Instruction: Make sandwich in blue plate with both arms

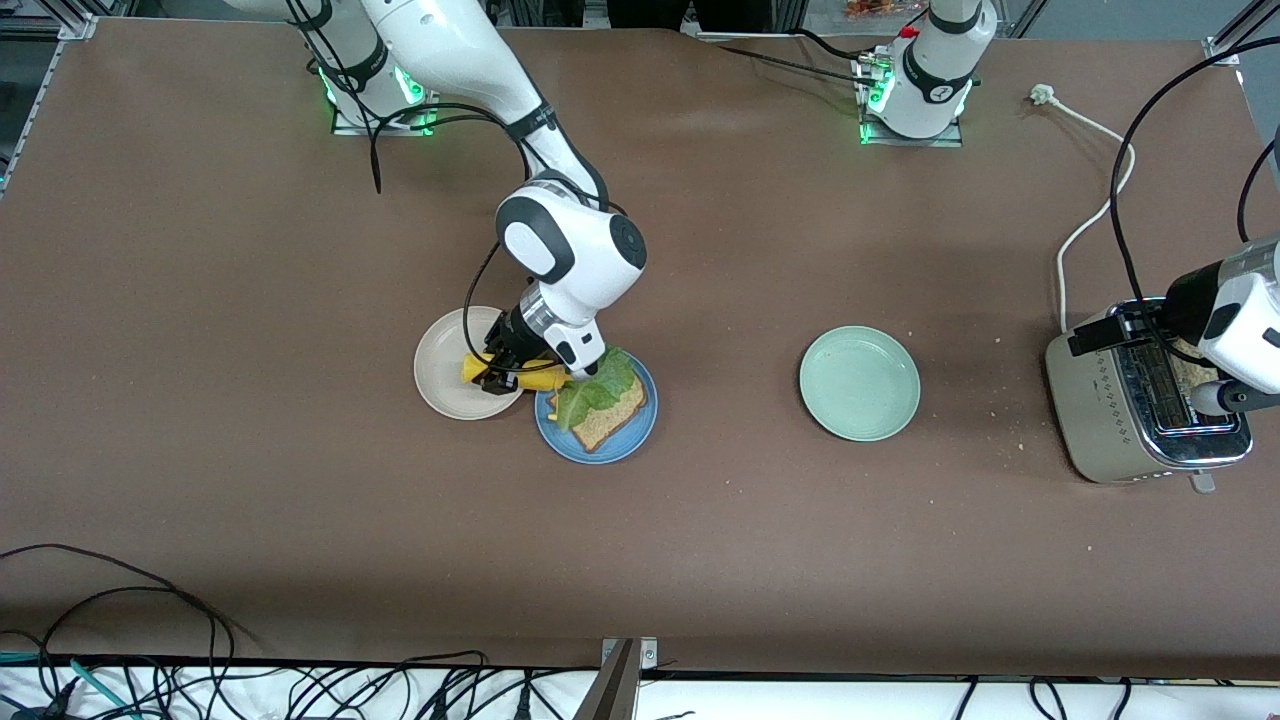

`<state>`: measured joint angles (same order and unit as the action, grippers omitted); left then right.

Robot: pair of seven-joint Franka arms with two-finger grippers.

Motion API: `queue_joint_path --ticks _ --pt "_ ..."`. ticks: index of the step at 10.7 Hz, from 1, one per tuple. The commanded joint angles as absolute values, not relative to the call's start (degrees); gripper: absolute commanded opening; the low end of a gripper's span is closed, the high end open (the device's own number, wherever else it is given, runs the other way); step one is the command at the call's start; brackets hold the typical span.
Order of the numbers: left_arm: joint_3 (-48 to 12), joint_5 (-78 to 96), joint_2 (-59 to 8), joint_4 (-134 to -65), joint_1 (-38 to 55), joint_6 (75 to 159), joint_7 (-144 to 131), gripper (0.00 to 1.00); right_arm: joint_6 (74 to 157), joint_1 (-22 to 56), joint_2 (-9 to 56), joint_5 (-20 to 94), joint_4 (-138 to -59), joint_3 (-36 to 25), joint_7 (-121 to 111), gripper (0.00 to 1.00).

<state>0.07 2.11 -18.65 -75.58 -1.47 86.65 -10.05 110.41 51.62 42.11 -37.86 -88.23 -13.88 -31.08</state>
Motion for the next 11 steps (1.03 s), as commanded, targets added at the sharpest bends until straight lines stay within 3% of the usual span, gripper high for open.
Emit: queue_joint_path --ticks 1,4,6,8,11 --pt "-0.3 0.4 -18.1 -75.8 -2.7 86.2 -7.4 1.00 115.0 50.0 41.1 -43.5 -91.2 -14.0 -30.2 0.00" --pt "-0.2 0.4 -18.2 -75.8 -2.9 86.2 -5.7 1.00 115.8 48.6 39.8 -44.5 -91.9 -14.0 -32.3 0.00" --pt "-0.2 0.4 -18.1 -75.8 -3.3 86.1 -5.0 1.00 121.2 44.8 35.3 -43.8 -96.2 -13.6 -34.6 0.00" --pt "-0.1 0.3 -17.8 -75.8 -3.9 86.0 -4.8 1.00 125.0 39.7 29.6 -37.2 -102.0 -11.0 -37.9 0.00" --pt "-0.1 0.3 -17.1 -75.0 -7.7 85.9 -1.2 1.00 125.0 31.3 26.8 -25.5 -103.4 -4.2 -43.0 0.00"
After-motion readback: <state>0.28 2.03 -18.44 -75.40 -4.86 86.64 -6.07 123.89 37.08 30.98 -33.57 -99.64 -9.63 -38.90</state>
